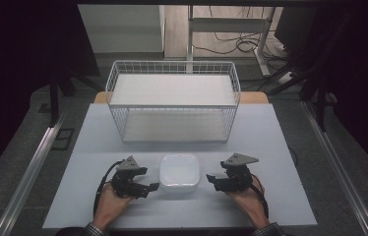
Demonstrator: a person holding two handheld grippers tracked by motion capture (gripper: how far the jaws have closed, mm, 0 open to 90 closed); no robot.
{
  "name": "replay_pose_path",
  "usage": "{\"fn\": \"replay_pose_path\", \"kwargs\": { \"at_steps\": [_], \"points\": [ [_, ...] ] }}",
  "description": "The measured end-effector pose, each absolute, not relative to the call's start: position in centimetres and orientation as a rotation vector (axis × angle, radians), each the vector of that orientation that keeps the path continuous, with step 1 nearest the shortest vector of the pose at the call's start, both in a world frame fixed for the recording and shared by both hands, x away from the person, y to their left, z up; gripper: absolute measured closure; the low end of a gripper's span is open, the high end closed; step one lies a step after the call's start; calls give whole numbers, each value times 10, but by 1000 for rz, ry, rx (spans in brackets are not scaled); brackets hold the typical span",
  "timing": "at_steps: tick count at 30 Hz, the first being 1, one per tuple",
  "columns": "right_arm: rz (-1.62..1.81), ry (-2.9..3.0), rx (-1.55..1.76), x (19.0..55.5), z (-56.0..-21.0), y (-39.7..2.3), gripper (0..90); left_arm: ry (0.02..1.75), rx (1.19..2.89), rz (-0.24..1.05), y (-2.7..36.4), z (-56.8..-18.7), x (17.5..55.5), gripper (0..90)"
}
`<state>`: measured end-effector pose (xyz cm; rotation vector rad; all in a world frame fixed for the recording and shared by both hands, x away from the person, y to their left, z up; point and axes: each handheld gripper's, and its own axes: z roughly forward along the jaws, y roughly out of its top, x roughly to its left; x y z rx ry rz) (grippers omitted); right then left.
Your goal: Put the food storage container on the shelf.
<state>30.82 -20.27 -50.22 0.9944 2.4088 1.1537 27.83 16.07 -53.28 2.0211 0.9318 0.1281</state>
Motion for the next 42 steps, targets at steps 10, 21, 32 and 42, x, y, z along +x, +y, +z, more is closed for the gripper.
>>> {"fn": "replay_pose_path", "kwargs": {
  "at_steps": [10, 21, 32, 42],
  "points": [
    [1171, 2402, 974, 306, -498, -201, 230, 875, 1989, 109, 168, -531, 281, 71],
    [1248, 2395, 976, 303, -485, -196, 227, 842, 1924, 120, 175, -515, 278, 44],
    [1312, 2453, 1027, 307, -471, -181, 253, 818, 1945, 135, 162, -499, 283, 150],
    [1297, 2517, 1003, 315, -471, -160, 216, 771, 2026, 153, 140, -490, 297, 150]
  ]
}}
